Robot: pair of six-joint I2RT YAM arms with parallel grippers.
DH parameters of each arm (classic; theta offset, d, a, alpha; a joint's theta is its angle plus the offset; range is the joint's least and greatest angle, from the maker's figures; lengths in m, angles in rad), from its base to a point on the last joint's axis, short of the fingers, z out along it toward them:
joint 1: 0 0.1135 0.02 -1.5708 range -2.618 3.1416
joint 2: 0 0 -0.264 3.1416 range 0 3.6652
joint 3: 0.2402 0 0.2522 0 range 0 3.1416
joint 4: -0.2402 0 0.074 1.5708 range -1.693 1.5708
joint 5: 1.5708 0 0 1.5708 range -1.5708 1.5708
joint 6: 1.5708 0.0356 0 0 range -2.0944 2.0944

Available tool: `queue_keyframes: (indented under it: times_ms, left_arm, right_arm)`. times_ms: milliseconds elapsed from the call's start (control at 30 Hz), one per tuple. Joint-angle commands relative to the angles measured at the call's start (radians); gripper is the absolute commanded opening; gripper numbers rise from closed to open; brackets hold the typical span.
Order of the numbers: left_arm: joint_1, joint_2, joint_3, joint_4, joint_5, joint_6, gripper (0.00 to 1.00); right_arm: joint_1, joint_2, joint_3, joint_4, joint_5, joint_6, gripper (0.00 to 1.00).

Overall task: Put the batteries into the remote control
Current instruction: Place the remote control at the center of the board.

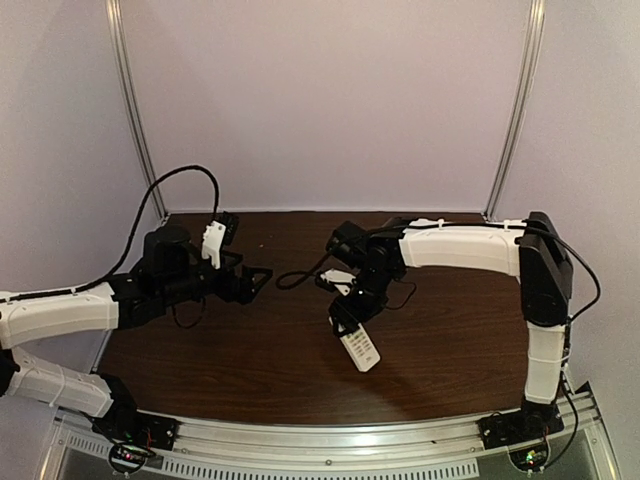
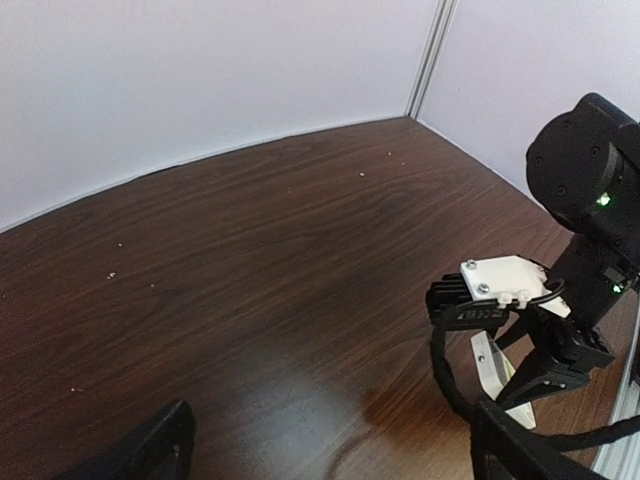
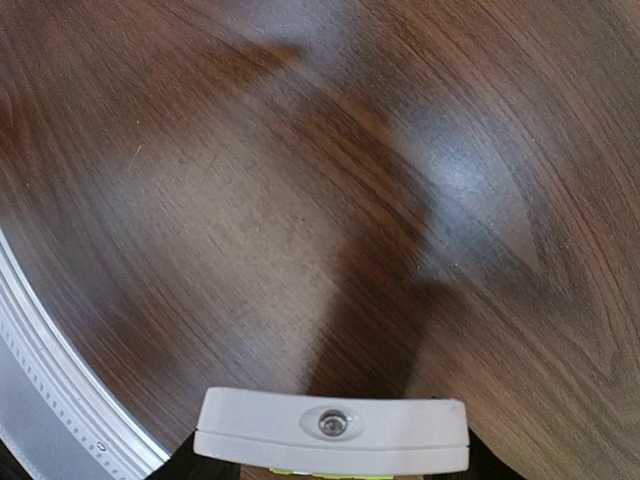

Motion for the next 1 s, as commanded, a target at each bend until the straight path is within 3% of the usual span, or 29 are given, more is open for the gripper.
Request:
queue_keyframes:
  times_ms: [0, 500, 600, 700, 967]
  left_arm:
    - [0.007, -0.015, -0.044, 0.084, 0.007, -0.027, 0.97]
    - [0.092, 0.016, -0.134, 0.147, 0.043, -0.06, 0.97]
    - [0.101, 0.028, -0.131, 0.138, 0.043, -0.064, 0.97]
    - [0.11, 0.021, -0.13, 0.132, 0.048, -0.07, 0.97]
    - [0.111, 0.008, -0.08, 0.053, 0.056, -0.083, 0.98]
  right_arm:
    - [-0.004, 0.107, 0.054, -0.069, 0.044, -0.027, 0.28]
    - [-0.005, 0.276, 0.192, -0.129, 0.1, -0.006, 0.36]
    - [-0.005, 0.288, 0.198, -0.124, 0.085, -0.002, 0.46]
    - [-0.005, 0.286, 0.193, -0.11, 0.076, -0.001, 0.63]
    - [-0.008, 0.229, 0.188, -0.062, 0.034, -0.002, 0.8]
